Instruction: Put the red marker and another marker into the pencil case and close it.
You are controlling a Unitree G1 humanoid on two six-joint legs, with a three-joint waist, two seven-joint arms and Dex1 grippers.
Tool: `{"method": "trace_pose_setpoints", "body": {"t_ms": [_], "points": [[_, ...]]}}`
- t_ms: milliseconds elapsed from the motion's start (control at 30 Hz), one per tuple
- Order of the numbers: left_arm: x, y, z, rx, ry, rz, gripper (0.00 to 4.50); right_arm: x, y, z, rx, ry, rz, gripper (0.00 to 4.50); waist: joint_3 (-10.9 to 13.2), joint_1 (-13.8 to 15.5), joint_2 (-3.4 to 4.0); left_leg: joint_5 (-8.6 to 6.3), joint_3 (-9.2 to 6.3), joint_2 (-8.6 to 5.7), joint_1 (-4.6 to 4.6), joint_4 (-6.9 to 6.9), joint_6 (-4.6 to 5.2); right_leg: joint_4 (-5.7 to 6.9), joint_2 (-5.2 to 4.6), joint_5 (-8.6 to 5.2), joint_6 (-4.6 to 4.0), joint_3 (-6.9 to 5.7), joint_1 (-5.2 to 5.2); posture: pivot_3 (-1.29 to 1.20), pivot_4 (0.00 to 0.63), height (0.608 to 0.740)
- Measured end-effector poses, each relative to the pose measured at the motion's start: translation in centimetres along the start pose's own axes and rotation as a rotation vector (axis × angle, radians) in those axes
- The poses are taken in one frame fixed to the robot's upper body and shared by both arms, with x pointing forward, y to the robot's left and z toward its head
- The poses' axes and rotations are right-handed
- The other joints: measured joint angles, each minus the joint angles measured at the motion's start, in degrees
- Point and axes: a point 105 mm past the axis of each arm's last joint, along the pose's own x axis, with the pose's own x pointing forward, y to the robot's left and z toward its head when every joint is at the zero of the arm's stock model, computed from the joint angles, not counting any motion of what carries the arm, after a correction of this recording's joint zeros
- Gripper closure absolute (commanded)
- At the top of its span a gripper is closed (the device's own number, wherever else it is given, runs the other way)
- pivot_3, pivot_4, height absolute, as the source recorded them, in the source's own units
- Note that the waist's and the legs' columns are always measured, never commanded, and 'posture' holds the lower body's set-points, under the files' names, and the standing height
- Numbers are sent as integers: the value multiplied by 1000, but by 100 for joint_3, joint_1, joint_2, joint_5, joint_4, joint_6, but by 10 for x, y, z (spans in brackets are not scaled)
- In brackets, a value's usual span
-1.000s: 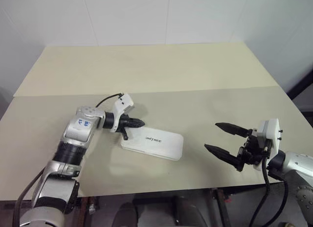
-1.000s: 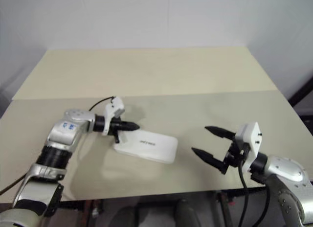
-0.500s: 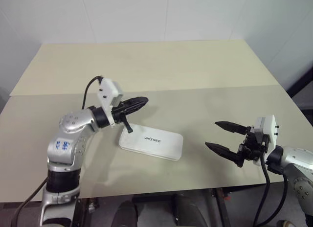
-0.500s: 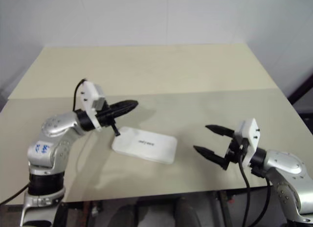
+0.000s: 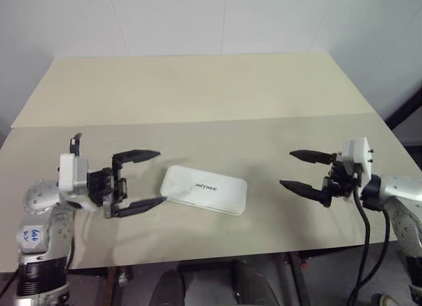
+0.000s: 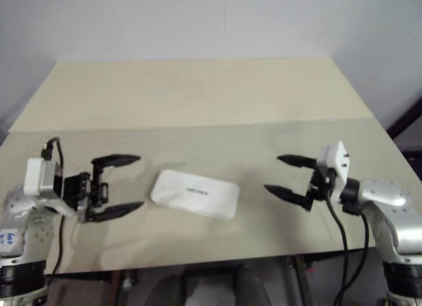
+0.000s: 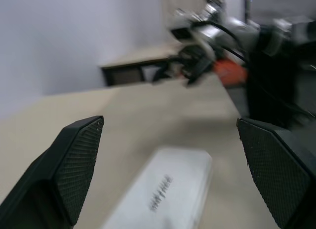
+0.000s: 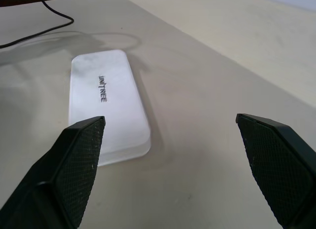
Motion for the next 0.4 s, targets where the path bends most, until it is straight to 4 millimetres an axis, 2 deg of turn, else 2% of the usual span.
{"method": "trace_pose_setpoints", "body": {"t_ms": [167, 400], "points": [[-15, -10, -19, -31, 130, -63, 53, 6, -16, 7, -39, 3, 20, 0, 3, 10, -1, -27, 23, 7, -26, -3, 29, 29, 1, -6, 0, 9, -51, 0, 150, 740], [-21, -15, -17, -22, 145, -73, 53, 15, -17, 11, -54, -20, 33, 0, 13, 27, 15, -52, 37, 14, -26, -7, 57, 44, 5, -16, 28, 11, -65, 0, 150, 740]]}}
